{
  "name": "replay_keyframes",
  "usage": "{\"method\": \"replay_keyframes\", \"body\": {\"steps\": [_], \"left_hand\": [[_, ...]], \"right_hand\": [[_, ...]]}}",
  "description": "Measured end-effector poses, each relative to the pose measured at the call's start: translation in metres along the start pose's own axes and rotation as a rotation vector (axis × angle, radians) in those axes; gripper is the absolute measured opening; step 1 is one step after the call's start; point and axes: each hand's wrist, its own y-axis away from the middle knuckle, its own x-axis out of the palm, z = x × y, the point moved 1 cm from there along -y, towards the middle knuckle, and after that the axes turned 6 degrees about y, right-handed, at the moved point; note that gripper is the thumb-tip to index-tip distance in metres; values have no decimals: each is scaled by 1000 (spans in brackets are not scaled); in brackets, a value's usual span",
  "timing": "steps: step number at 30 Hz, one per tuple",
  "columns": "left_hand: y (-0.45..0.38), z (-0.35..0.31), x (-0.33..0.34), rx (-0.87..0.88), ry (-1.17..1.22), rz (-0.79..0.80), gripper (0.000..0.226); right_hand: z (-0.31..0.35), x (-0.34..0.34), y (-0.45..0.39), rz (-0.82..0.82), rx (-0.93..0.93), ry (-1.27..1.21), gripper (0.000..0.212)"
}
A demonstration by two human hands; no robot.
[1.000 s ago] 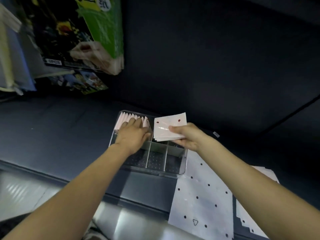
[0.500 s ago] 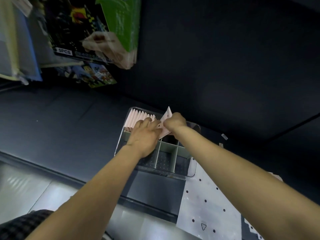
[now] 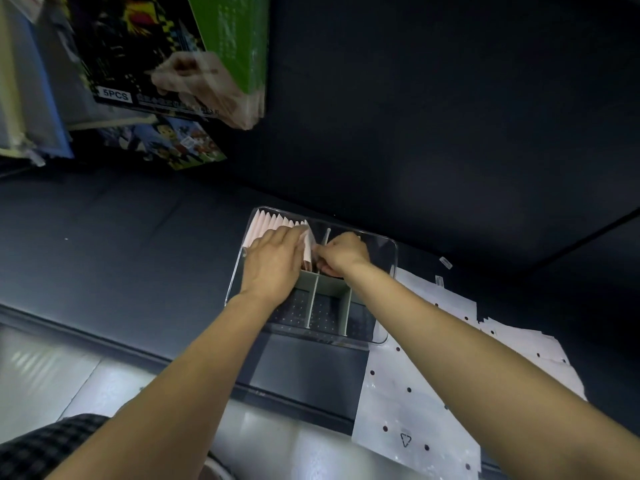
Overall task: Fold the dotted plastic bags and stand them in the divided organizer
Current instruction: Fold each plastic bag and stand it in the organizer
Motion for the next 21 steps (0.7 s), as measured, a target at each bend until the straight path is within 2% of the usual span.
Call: {"method": "replay_keyframes", "body": {"steps": [3, 6, 8, 12, 15, 16, 18, 20, 21], "left_hand": [[1, -2, 4, 75, -12, 110, 27], [-2, -6, 8, 165, -168, 171, 22], [-6, -9, 11, 162, -261, 199, 26], [-14, -13, 9, 52, -389, 314, 34], [-7, -17, 11, 1, -441, 431, 38], [-1, -20, 12, -17, -426, 410, 40], [12, -33, 13, -3, -334, 249, 38], [27, -58, 15, 203, -229, 102, 29], [37, -72, 19, 355, -180, 90, 25]], "right_hand": [[-6, -1, 4, 28, 6, -102, 25], [-28, -12, 22, 12, -75, -196, 20], [-56, -26, 41, 5, -138, -204, 18], [-140, -63, 83, -36, -175, -54, 17], [-215, -78, 117, -45, -194, 168, 6], [-238, -79, 128, -27, -218, 295, 18], [-279, -77, 147, 56, -303, 545, 46], [-310, -71, 162, 122, -408, 695, 70], [-322, -66, 167, 133, -454, 742, 77]]}}
